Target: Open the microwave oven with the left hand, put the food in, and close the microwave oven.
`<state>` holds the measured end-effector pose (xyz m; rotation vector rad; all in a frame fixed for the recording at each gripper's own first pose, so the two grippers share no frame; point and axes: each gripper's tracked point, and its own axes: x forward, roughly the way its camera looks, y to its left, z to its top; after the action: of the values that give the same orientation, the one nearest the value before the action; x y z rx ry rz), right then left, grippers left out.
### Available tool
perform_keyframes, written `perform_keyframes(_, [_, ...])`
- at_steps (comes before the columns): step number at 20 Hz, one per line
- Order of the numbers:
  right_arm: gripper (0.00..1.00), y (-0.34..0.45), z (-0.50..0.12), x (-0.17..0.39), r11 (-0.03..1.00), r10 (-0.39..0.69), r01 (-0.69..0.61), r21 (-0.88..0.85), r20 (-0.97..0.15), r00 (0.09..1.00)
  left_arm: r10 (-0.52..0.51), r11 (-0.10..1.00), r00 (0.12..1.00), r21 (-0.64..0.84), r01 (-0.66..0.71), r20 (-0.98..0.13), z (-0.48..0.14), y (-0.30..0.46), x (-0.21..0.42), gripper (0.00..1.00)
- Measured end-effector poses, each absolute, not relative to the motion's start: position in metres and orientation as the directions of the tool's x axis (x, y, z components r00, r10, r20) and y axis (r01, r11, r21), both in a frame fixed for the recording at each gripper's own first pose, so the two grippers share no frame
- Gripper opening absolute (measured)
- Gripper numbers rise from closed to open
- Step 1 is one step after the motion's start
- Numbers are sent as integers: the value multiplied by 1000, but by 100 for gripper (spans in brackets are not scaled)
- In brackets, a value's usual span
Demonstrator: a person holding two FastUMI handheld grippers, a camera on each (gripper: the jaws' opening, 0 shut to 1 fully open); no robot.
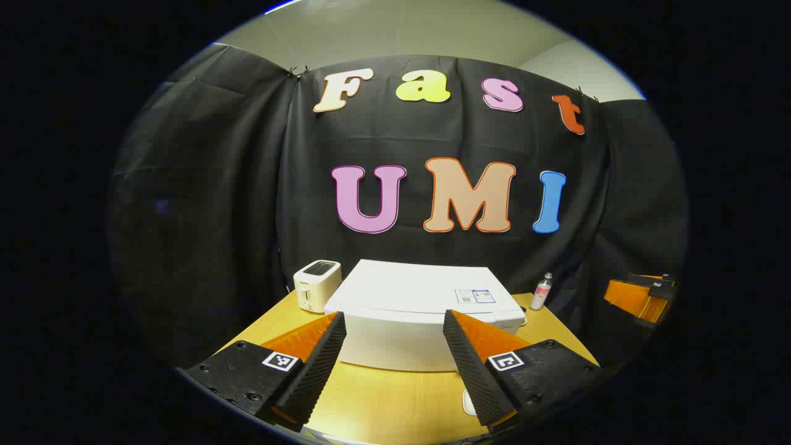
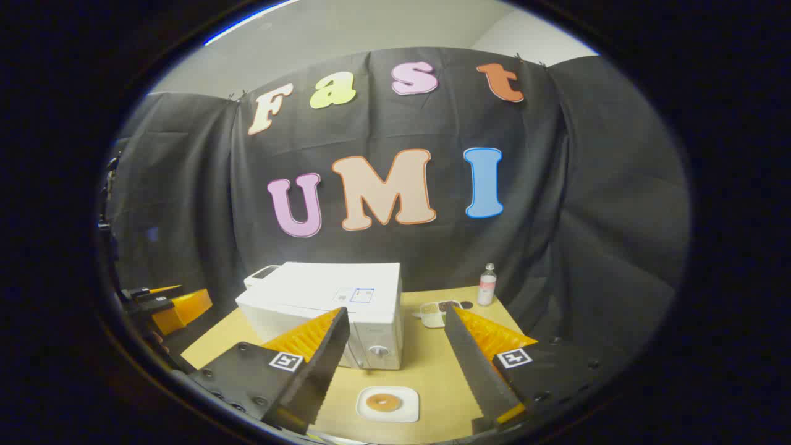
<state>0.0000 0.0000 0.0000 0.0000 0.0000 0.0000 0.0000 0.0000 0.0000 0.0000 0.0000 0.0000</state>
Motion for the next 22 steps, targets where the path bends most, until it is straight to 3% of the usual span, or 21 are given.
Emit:
perform_keyframes(1, [98, 0, 0, 2, 1000, 4, -4, 2, 0, 1000, 2, 1000, 1000, -4, -2, -6, -1, 1, 1, 96])
perform_keyframes(2, [92, 1, 0, 3, 1000, 9, -9, 5, -1, 1000, 2, 1000, 1000, -6, -2, -10, -2, 0, 1, 96])
perform_keyframes(13, [92, -3, 4, 19, 999, 29, -29, 15, -10, 1000, -11, 1000, 1000, 16, 11, 1, 2, -11, 12, 96])
perform_keyframes(15, [98, -3, 4, 21, 999, 34, -33, 22, -12, 999, -21, 1000, 1000, 21, 21, 9, 3, -17, 14, 96])
perform_keyframes(16, [92, -5, 4, 21, 999, 33, -32, 23, -12, 999, -27, 999, 1000, 24, 27, 8, 2, -20, 15, 96])
perform_keyframes(18, [98, -9, 4, 22, 999, 26, -25, 22, -13, 1000, -39, 999, 999, 31, 38, 3, 0, -25, 18, 96])
perform_keyframes(22, [92, -19, 1, 23, 1000, 3, -3, 23, -18, 1000, -72, 997, 997, 25, 73, -33, -18, -37, 27, 96])
